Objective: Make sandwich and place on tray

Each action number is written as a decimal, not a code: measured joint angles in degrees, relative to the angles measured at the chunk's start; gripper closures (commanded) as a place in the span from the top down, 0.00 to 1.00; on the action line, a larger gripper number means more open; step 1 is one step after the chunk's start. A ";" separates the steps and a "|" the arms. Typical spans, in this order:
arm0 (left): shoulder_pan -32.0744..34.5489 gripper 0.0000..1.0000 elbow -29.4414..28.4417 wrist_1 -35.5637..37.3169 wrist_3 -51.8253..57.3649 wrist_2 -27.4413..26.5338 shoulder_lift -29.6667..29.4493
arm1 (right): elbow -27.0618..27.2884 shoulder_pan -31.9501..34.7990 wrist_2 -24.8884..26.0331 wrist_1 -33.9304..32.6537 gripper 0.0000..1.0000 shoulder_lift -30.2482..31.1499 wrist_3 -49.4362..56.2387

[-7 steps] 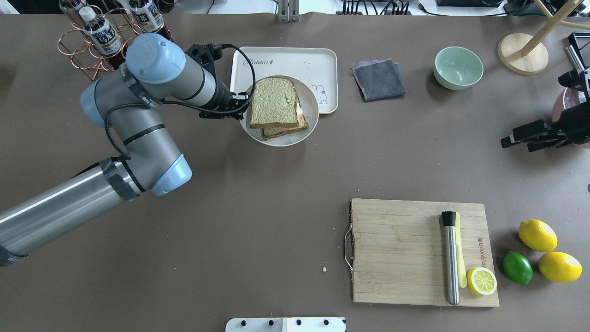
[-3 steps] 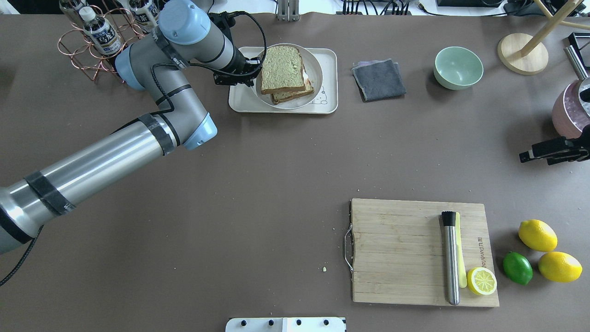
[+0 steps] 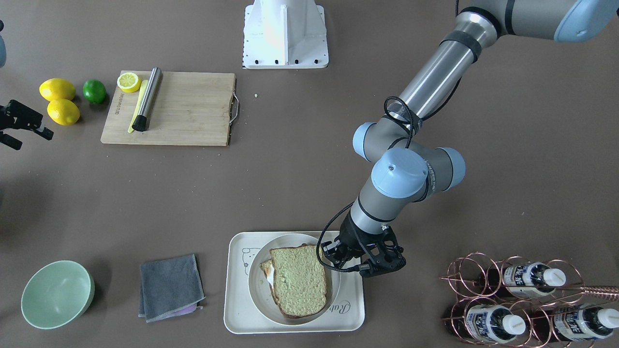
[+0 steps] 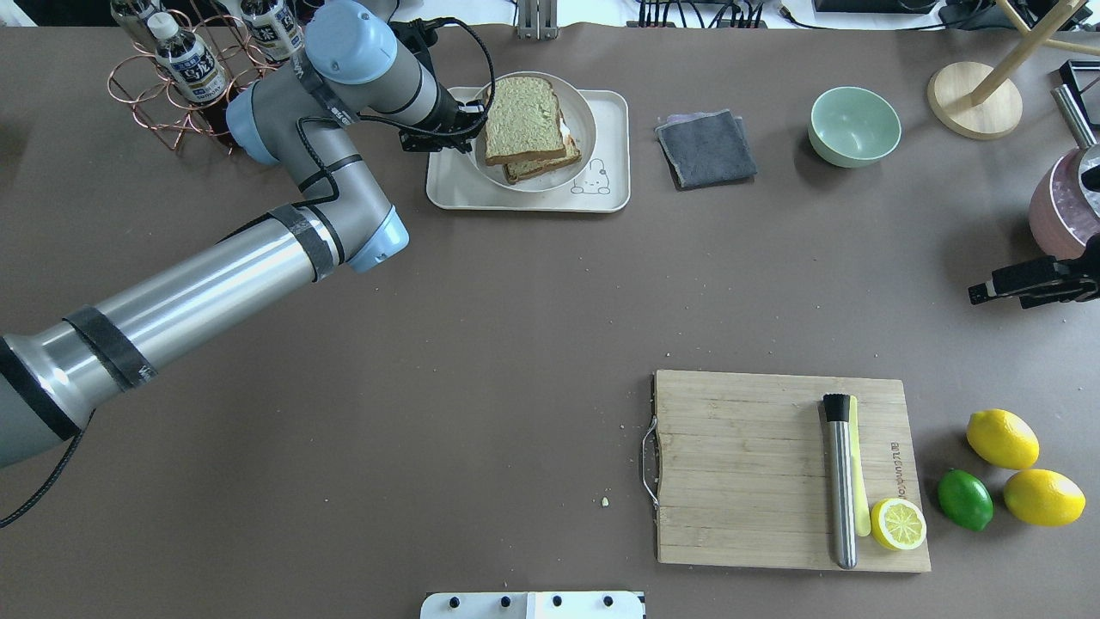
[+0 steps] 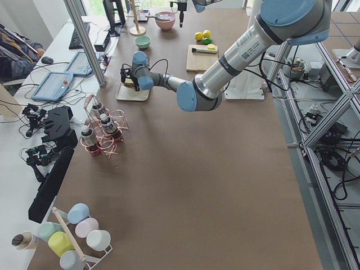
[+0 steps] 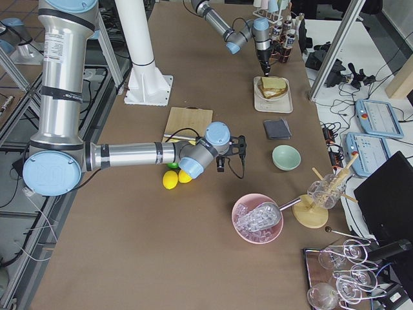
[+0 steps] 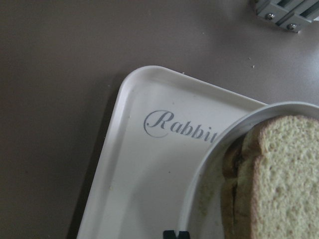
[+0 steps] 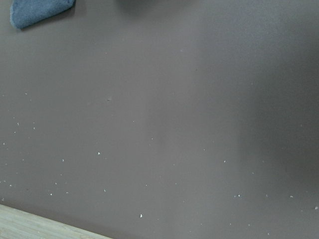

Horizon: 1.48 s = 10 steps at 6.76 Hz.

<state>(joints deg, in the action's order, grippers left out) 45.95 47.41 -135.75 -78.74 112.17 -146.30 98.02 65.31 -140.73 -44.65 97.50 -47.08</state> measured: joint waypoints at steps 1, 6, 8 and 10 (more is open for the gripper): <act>0.01 0.83 -0.35 -0.35 -0.07 -0.08 -0.06 | 0.04 0.00 -0.04 0.00 0.99 -0.08 -0.02; 2.29 0.97 20.66 14.59 7.79 1.51 10.79 | 0.70 1.42 1.41 -3.92 0.99 -2.20 2.07; 4.66 0.97 35.20 30.42 21.07 2.78 17.69 | 1.20 5.48 3.60 -15.97 0.99 -4.61 14.25; 9.93 0.97 44.26 41.61 38.18 4.34 23.01 | 1.07 11.24 6.12 -31.46 0.99 -6.86 29.63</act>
<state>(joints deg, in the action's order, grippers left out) 55.87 91.67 -94.14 -40.56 116.52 -123.29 99.09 76.55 -134.61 -76.11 90.64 -17.45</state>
